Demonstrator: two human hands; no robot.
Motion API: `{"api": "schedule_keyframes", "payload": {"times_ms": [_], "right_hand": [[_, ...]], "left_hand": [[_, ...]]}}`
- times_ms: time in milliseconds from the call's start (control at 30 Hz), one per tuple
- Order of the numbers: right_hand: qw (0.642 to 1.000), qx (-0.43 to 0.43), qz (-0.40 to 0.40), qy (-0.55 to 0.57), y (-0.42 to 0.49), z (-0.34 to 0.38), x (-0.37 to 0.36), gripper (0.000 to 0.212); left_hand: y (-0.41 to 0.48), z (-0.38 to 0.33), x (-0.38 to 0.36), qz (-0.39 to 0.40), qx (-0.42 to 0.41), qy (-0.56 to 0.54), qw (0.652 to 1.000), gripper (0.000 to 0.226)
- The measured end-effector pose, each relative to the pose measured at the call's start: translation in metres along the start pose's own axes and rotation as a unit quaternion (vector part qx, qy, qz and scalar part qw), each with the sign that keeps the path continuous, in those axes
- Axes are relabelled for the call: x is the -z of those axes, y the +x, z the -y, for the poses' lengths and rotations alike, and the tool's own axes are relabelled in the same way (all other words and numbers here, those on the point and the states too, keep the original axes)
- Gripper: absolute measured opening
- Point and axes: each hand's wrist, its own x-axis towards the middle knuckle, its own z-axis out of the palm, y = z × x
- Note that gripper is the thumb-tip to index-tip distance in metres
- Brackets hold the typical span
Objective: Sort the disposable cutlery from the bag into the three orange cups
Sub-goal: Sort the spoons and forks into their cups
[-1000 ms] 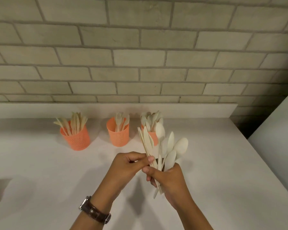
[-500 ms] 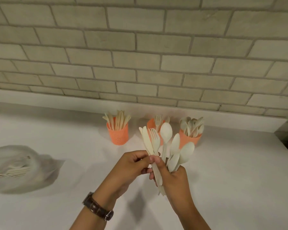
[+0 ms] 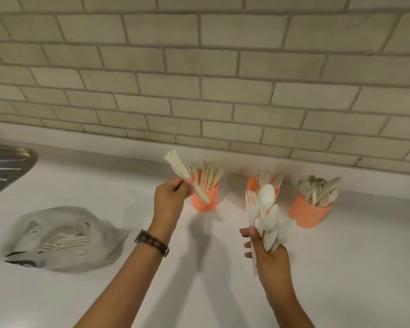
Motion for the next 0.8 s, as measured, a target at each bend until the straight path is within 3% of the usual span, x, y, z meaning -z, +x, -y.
{"api": "schedule_keyframes", "payload": {"times_ms": [167,267,333,433,533,600,667,733,800], "right_hand": [[0.99,-0.055,0.034,0.123,0.006,0.007,0.006,0.029],[0.988,-0.063,0.045,0.136,0.007,0.01,0.008,0.034],[0.987,-0.067,0.054,0.133,0.008,0.012,0.011,0.037],[0.978,-0.079,0.075,0.178,0.012,0.014,0.015,0.032],[0.973,-0.077,0.089,0.198,0.016,0.012,0.019,0.017],[0.976,-0.068,0.102,0.182,0.017,0.011,0.021,0.018],[0.979,-0.058,0.121,0.153,0.015,0.011,0.023,0.022],[0.978,-0.059,0.144,0.14,0.013,0.013,0.024,0.021],[0.973,-0.065,0.169,0.14,0.009,0.012,0.024,0.022]], "left_hand": [[0.067,0.025,-0.025,-0.054,-0.036,0.067,0.996,0.024],[0.087,0.061,-0.039,-0.032,-0.004,0.18,0.983,0.011],[0.087,0.078,-0.042,-0.012,0.018,0.24,0.971,0.014],[0.078,0.079,-0.043,-0.02,0.02,0.216,0.976,0.037],[0.047,0.059,-0.047,-0.062,-0.008,0.163,0.985,0.042],[0.014,0.041,-0.053,-0.019,-0.007,0.111,0.994,0.031],[-0.019,0.026,-0.06,0.092,0.021,0.098,0.991,0.013],[-0.044,0.016,-0.065,0.198,0.064,0.087,0.974,0.013],[-0.058,0.015,-0.066,0.253,0.104,0.067,0.96,0.016]]}}
